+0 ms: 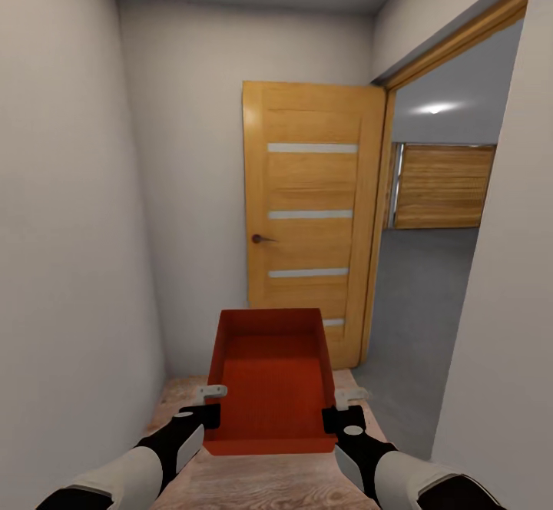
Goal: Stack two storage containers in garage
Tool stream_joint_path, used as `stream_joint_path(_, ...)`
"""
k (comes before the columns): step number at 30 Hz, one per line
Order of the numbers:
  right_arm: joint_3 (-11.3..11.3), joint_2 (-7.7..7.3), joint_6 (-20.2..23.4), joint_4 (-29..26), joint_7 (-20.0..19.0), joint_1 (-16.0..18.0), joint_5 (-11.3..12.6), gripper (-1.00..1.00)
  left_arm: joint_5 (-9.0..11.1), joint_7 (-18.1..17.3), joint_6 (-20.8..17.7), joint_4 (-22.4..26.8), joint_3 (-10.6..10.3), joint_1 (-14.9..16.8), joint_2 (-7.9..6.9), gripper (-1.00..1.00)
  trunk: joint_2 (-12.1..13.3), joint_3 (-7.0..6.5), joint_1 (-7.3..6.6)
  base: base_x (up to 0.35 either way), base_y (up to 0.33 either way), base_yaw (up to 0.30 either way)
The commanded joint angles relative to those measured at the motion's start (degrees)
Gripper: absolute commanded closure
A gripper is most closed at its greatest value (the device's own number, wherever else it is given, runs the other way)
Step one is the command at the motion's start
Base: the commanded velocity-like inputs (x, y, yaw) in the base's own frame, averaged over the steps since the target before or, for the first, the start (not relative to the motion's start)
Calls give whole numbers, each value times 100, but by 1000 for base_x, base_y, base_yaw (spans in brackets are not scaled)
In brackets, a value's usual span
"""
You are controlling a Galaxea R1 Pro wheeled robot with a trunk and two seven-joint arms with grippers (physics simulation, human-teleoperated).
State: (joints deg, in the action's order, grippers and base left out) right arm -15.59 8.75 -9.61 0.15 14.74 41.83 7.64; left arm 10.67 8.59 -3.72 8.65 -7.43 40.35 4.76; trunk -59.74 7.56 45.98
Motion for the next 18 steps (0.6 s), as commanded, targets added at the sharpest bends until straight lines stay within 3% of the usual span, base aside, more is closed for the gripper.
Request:
stream_joint_path(1, 223, 4, 3, 12, -15, 1, 27, 100, 5, 56, 29, 40, 260, 5, -512, 100, -6, 8, 1, 3, 0, -289)
stream_joint_path(18, 231, 4, 3, 12, -16, 1, 27, 100, 5, 56, 38, 57, 260, 8, -511, 100, -6, 8, 1, 0, 0, -269)
